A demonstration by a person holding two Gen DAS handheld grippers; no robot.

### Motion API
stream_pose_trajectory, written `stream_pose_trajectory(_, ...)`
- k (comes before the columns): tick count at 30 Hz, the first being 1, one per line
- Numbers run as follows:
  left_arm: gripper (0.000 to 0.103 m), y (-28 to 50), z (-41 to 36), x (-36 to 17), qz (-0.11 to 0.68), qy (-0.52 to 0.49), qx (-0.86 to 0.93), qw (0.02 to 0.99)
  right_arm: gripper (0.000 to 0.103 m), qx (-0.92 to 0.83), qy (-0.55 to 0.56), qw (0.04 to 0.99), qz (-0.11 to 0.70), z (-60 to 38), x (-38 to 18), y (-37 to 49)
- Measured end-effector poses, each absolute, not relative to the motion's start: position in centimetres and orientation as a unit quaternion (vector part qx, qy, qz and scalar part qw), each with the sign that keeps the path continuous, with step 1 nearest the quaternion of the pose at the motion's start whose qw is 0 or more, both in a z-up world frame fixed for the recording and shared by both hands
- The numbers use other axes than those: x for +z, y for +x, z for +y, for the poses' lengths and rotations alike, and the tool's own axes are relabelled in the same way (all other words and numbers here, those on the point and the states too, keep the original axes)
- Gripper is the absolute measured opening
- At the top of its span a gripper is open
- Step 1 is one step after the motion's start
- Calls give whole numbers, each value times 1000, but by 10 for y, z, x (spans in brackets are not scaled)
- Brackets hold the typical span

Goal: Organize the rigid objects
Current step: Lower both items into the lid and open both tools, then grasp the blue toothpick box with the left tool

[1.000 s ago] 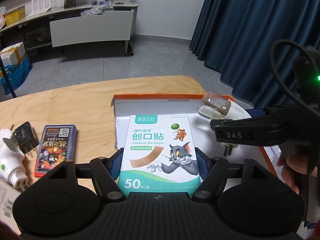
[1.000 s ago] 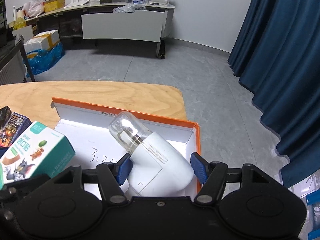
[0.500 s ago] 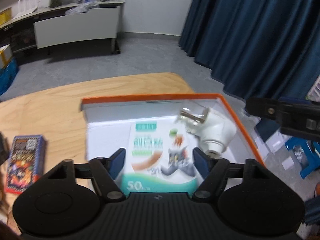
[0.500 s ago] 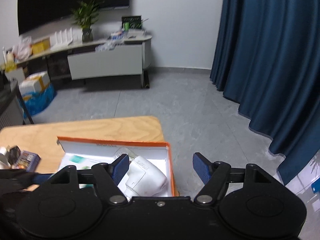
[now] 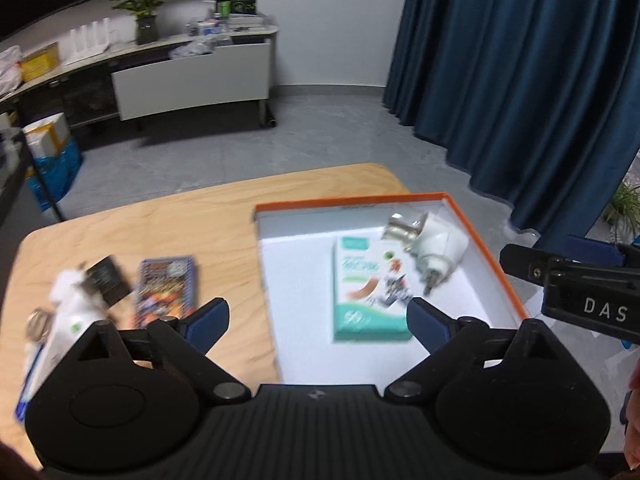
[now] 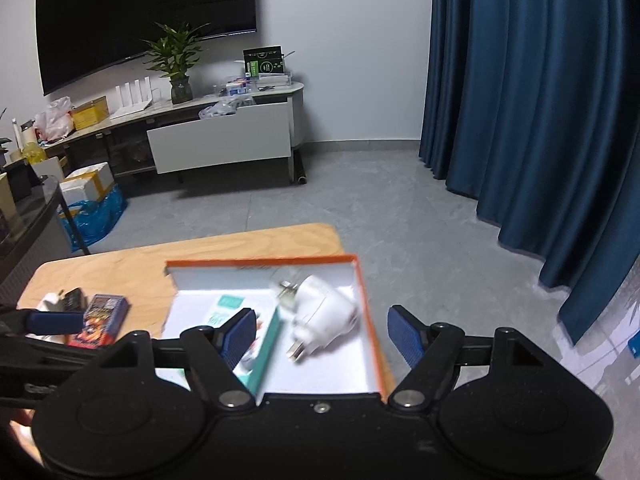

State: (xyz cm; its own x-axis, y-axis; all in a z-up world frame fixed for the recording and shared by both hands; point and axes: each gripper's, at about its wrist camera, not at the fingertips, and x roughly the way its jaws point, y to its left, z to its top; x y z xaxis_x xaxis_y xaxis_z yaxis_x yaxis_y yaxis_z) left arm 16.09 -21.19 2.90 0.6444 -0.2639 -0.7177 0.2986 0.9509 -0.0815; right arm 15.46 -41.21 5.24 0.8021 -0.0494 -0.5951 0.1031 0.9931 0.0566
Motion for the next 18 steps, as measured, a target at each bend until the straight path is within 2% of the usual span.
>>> stream_pose_trajectory(18, 98, 121, -167, 37, 382, -6, -133, 914, 86, -13, 30, 947, 319, -361, 56, 115)
